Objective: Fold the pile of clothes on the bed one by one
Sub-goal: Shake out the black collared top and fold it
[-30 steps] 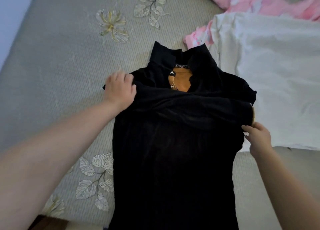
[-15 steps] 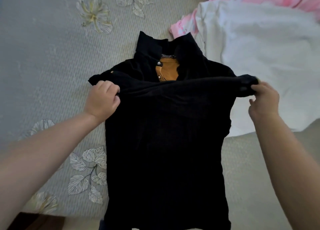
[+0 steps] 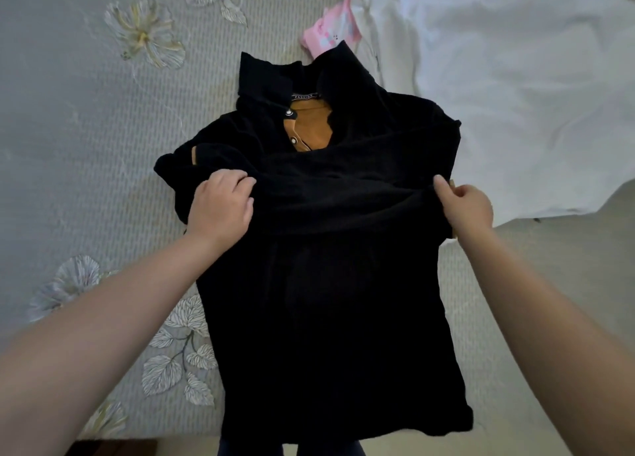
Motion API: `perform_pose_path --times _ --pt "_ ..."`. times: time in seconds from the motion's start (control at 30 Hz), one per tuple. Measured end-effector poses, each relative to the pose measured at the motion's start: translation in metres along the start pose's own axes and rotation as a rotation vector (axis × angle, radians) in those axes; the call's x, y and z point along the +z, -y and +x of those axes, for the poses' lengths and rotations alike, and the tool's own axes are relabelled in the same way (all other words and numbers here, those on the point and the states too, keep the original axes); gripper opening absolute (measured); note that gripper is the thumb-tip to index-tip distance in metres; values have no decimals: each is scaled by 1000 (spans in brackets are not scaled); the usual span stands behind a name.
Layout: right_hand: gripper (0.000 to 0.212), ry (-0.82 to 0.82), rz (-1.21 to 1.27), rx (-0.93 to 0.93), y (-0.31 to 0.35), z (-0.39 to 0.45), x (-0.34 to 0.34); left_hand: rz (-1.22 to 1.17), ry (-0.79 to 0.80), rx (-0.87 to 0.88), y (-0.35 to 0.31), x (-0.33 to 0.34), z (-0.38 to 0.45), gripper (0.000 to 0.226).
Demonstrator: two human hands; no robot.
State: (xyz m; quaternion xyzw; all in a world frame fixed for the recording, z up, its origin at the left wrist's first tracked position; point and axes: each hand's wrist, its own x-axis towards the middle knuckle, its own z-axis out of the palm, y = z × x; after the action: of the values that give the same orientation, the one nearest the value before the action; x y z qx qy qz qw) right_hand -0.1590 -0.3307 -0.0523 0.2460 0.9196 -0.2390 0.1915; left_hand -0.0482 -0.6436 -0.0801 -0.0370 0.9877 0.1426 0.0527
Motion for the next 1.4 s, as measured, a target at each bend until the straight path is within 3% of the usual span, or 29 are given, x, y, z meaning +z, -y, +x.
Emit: perform_pose_path --times 0.07,0.17,0.27,0.33,0.4,0.47,0.6,0.77,0.93,1.0,1.07,1.1,1.17,1.23,1.27,1.33,1.4 --pt "38 9 -60 -40 -4 5 0 53 35 -99 1 5 11 35" --pt "25 26 193 45 -8 10 -8 145 64 -165 5 9 22 26" --pt "11 28 550 55 -8 10 -24 43 -74 -160 8 0 30 20" --pt "23 21 712 -55 -5 9 -41 -39 -178 -163 10 -9 32 20" --pt "19 18 758 -158 0 12 -52 -58 -208 -171 11 -16 33 24" --pt "12 30 703 -151 4 19 -53 -51 -169 -204 11 -18 39 22" --pt "19 38 521 -53 11 35 -32 48 -47 -303 5 -11 57 26" --pt "39 -79 512 -174 12 38 -36 16 -57 -391 5 -10 72 26" --pt "22 -72 365 -119 -10 35 -34 98 80 -403 0 -13 74 28" --pt "20 -32 177 -43 -15 33 -25 113 66 -406 -5 -10 71 30" --pt "38 -107 -81 6 -18 29 -15 105 23 -287 -13 -3 58 43" --pt "47 -181 -168 -49 -17 25 -10 99 2 -179 -19 2 49 48" --pt "51 -284 -244 -387 -20 11 2 94 6 49 -33 16 20 56" --pt "48 -220 -386 -708 -30 -1 18 106 73 151 -41 31 -14 60" --pt "47 -119 -468 -769 -37 -5 24 117 173 128 -43 38 -33 62" --pt "49 81 -591 -706 -58 -6 35 149 386 25 -40 53 -72 66" --pt "50 96 -565 -644 -78 -9 40 120 452 -57 -39 64 -108 66"
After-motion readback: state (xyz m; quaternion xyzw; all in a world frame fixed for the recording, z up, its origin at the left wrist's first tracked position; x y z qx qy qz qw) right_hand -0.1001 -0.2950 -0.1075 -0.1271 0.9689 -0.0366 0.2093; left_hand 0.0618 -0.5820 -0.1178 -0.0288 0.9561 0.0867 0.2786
